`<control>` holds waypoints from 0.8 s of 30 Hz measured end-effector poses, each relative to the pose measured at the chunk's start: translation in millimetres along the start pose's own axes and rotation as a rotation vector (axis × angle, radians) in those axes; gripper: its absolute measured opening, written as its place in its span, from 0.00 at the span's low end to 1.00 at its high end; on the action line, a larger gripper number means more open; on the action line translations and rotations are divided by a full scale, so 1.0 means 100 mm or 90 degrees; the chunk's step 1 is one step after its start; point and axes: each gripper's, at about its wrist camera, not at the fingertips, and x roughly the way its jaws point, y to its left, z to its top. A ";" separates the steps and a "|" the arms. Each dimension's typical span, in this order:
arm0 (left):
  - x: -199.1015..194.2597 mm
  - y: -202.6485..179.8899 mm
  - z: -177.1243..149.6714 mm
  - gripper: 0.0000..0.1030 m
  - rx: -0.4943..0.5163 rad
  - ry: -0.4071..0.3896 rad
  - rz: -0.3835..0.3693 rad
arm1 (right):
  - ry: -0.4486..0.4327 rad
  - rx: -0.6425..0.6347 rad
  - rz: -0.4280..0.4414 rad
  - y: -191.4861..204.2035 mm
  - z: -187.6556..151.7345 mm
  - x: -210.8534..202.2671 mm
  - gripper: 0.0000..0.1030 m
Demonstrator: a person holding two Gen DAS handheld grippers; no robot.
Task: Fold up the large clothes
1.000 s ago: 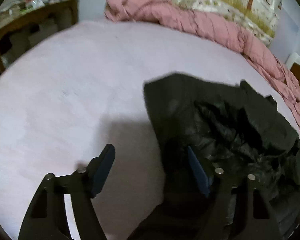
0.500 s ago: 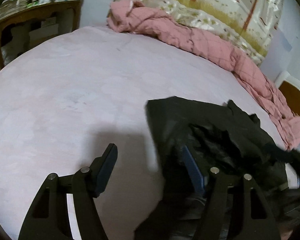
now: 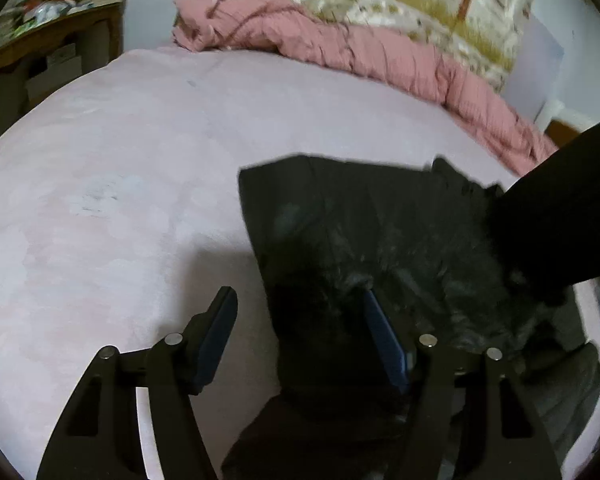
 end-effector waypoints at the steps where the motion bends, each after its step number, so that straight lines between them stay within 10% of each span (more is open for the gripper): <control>1: 0.05 -0.04 -0.01 0.59 0.007 0.008 0.005 | 0.003 0.008 -0.014 -0.12 0.02 -0.05 0.03; 11: 0.28 -0.30 -0.09 0.47 0.089 0.027 0.093 | 0.119 0.133 -0.190 -1.72 -0.50 0.25 0.03; 20: 0.26 -0.27 -0.08 0.47 0.085 0.027 0.091 | 0.145 0.257 0.053 -2.10 -0.78 0.41 0.04; 24: 0.26 -0.28 -0.08 0.47 0.091 0.025 0.095 | 0.215 0.301 0.079 -2.02 -0.75 0.82 0.32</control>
